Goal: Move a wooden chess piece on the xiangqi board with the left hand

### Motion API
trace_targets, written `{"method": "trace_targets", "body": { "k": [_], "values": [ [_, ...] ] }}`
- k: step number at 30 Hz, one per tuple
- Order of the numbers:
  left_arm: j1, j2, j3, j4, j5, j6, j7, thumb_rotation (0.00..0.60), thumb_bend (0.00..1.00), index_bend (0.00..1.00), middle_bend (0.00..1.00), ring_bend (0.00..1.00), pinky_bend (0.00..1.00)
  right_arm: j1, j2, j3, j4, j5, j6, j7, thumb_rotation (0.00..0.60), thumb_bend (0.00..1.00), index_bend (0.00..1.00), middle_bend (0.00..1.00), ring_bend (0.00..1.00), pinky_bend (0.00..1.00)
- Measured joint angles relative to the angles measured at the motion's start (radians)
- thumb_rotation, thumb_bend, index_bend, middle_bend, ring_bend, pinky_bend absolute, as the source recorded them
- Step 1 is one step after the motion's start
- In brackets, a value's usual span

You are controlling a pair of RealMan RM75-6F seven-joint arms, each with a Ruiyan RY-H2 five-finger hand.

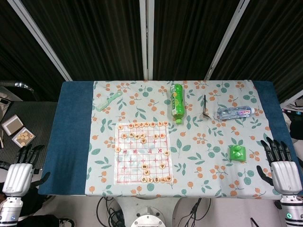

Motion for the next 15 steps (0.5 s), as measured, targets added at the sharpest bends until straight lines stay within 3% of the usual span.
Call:
{"method": "trace_targets", "body": {
  "k": [15],
  "values": [
    [-0.011, 0.024, -0.021, -0.038, 0.04, -0.008, -0.005, 0.6, 0.21, 0.09, 0.1, 0.0, 0.0, 0.006, 0.019, 0.009, -0.042, -0.013, 0.011, -0.025, 0.6, 0.25, 0.0, 0.0, 0.0, 0.0]
  ]
}}
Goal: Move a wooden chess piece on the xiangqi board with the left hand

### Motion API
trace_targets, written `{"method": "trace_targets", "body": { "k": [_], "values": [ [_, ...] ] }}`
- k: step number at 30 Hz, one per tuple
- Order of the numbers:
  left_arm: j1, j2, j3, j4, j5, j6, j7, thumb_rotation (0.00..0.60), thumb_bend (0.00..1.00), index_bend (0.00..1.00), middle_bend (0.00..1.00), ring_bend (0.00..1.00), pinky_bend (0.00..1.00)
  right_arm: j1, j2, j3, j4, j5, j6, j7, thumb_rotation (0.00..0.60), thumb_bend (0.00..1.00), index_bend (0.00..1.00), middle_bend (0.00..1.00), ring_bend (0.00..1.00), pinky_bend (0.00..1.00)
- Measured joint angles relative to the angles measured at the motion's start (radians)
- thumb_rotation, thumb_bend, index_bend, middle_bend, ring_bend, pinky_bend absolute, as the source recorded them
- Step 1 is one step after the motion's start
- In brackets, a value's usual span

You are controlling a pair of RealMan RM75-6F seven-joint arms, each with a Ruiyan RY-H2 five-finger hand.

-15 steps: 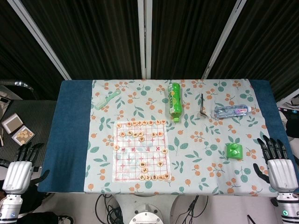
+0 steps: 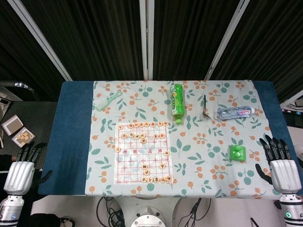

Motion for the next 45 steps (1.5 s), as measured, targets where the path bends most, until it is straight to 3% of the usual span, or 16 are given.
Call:
{"method": "trace_targets", "body": {
  "k": [8, 14, 22, 33, 45],
  "values": [
    [-0.095, -0.009, -0.038, -0.047, 0.025, -0.104, 0.039, 0.6, 0.21, 0.09, 0.1, 0.0, 0.0, 0.005, 0.003, 0.005, 0.02, 0.012, -0.014, 0.013, 0.6, 0.25, 0.0, 0.0, 0.0, 0.0],
    [-0.211, -0.045, -0.094, -0.081, 0.028, -0.226, 0.055, 0.6, 0.21, 0.1, 0.1, 0.0, 0.0, 0.001, 0.006, 0.01, 0.036, 0.018, -0.006, 0.041, 0.6, 0.25, 0.0, 0.0, 0.0, 0.0],
    [-0.374, -0.15, -0.17, -0.073, -0.02, -0.395, 0.064, 0.6, 0.21, 0.11, 0.1, 0.0, 0.0, -0.015, 0.01, 0.013, 0.065, 0.026, 0.016, 0.08, 0.6, 0.25, 0.0, 0.0, 0.0, 0.0],
    [-0.569, -0.324, -0.24, 0.081, -0.086, -0.568, 0.061, 0.6, 0.23, 0.14, 0.1, 0.0, 0.0, -0.023, 0.017, 0.015, 0.075, 0.018, 0.039, 0.108, 0.6, 0.25, 0.0, 0.0, 0.0, 0.0],
    [-0.701, -0.536, -0.287, 0.295, -0.222, -0.699, -0.034, 0.6, 0.23, 0.18, 0.1, 0.0, 0.0, -0.037, 0.022, 0.023, 0.092, 0.02, 0.065, 0.152, 0.6, 0.25, 0.0, 0.0, 0.0, 0.0]
  ]
}}
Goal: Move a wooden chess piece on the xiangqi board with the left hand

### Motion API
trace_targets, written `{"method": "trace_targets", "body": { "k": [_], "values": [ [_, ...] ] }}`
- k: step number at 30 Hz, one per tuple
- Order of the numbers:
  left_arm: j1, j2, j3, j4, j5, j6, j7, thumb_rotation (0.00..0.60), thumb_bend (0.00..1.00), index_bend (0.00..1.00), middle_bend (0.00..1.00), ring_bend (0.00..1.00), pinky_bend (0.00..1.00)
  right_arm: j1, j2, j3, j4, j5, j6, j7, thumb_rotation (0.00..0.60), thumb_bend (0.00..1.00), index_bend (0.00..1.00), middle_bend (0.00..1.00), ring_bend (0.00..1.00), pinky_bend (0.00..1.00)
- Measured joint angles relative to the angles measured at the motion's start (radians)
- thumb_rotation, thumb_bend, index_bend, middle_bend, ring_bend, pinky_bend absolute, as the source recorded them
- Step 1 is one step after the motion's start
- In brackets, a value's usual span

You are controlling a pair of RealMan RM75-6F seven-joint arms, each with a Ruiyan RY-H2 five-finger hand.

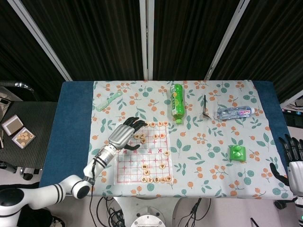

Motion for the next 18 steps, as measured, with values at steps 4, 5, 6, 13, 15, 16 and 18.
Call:
{"method": "trace_targets", "body": {
  "k": [4, 5, 6, 13, 15, 16, 18],
  "values": [
    [-0.042, -0.089, -0.007, 0.101, -0.031, -0.017, 0.018, 0.6, 0.23, 0.2, 0.11, 0.0, 0.0, -0.002, 0.004, -0.003, 0.003, -0.008, 0.005, 0.0, 0.6, 0.25, 0.0, 0.0, 0.0, 0.0],
    [-0.051, -0.108, -0.009, 0.124, -0.041, -0.023, 0.022, 0.6, 0.23, 0.21, 0.12, 0.0, 0.0, -0.003, 0.004, -0.003, 0.004, -0.01, 0.009, 0.0, 0.6, 0.25, 0.0, 0.0, 0.0, 0.0],
    [-0.062, -0.13, -0.012, 0.154, -0.053, -0.032, 0.026, 0.6, 0.23, 0.21, 0.12, 0.0, 0.0, -0.004, 0.005, -0.003, 0.004, -0.012, 0.012, 0.001, 0.6, 0.25, 0.0, 0.0, 0.0, 0.0],
    [-0.113, -0.212, -0.028, 0.281, -0.106, -0.089, -0.005, 0.6, 0.23, 0.25, 0.12, 0.0, 0.0, -0.011, 0.014, -0.002, 0.007, 0.001, 0.009, 0.017, 0.6, 0.25, 0.0, 0.0, 0.0, 0.0],
    [-0.119, -0.226, -0.031, 0.305, -0.11, -0.088, -0.023, 0.6, 0.24, 0.27, 0.12, 0.0, 0.0, -0.011, 0.015, 0.0, 0.009, 0.004, 0.005, 0.021, 0.6, 0.25, 0.0, 0.0, 0.0, 0.0],
    [-0.121, -0.232, -0.032, 0.315, -0.11, -0.087, -0.031, 0.6, 0.24, 0.28, 0.12, 0.0, 0.0, -0.011, 0.016, 0.0, 0.01, 0.004, 0.004, 0.022, 0.6, 0.25, 0.0, 0.0, 0.0, 0.0],
    [-0.127, -0.242, -0.035, 0.333, -0.109, -0.086, -0.053, 0.6, 0.24, 0.29, 0.12, 0.0, 0.0, -0.01, 0.018, 0.0, 0.007, 0.003, 0.003, 0.023, 0.6, 0.25, 0.0, 0.0, 0.0, 0.0]
  ]
}}
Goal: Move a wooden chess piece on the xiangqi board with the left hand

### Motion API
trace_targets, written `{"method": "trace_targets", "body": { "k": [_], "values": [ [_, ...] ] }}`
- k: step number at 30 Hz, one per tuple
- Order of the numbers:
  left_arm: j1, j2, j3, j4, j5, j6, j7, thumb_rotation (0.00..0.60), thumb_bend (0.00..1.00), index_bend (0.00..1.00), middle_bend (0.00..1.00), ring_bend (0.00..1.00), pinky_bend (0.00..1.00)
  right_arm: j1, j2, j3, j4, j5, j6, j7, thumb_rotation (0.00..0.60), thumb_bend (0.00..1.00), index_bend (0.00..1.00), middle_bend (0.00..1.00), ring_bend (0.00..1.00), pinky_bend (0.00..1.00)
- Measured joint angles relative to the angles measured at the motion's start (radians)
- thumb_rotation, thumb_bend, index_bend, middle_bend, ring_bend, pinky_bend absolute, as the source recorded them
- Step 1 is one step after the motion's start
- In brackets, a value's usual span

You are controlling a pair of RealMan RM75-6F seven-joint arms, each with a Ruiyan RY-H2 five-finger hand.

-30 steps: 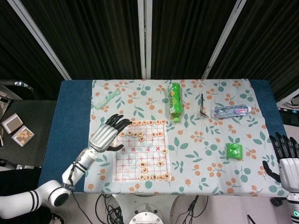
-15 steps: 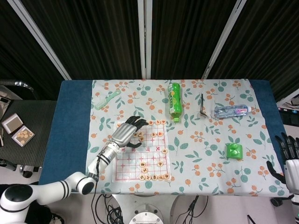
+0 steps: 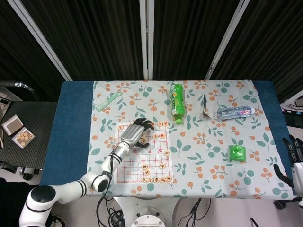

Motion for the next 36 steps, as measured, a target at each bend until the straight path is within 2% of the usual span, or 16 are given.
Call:
{"method": "trace_targets", "body": {
  "k": [10, 21, 36],
  "values": [
    [-0.044, -0.058, -0.004, 0.104, 0.036, -0.003, -0.132, 0.6, 0.25, 0.33, 0.12, 0.0, 0.0, -0.003, 0.014, 0.002, -0.013, 0.008, -0.005, -0.004, 0.6, 0.25, 0.0, 0.0, 0.0, 0.0],
    [-0.08, -0.116, 0.011, 0.226, 0.059, -0.019, -0.197, 0.6, 0.27, 0.36, 0.12, 0.0, 0.0, -0.003, 0.01, 0.003, -0.011, 0.011, -0.012, -0.005, 0.6, 0.25, 0.0, 0.0, 0.0, 0.0],
    [-0.1, -0.143, 0.018, 0.281, 0.071, -0.02, -0.243, 0.6, 0.31, 0.4, 0.12, 0.0, 0.0, -0.004, 0.003, 0.006, 0.005, 0.021, -0.022, 0.005, 0.6, 0.25, 0.0, 0.0, 0.0, 0.0]
  ]
}}
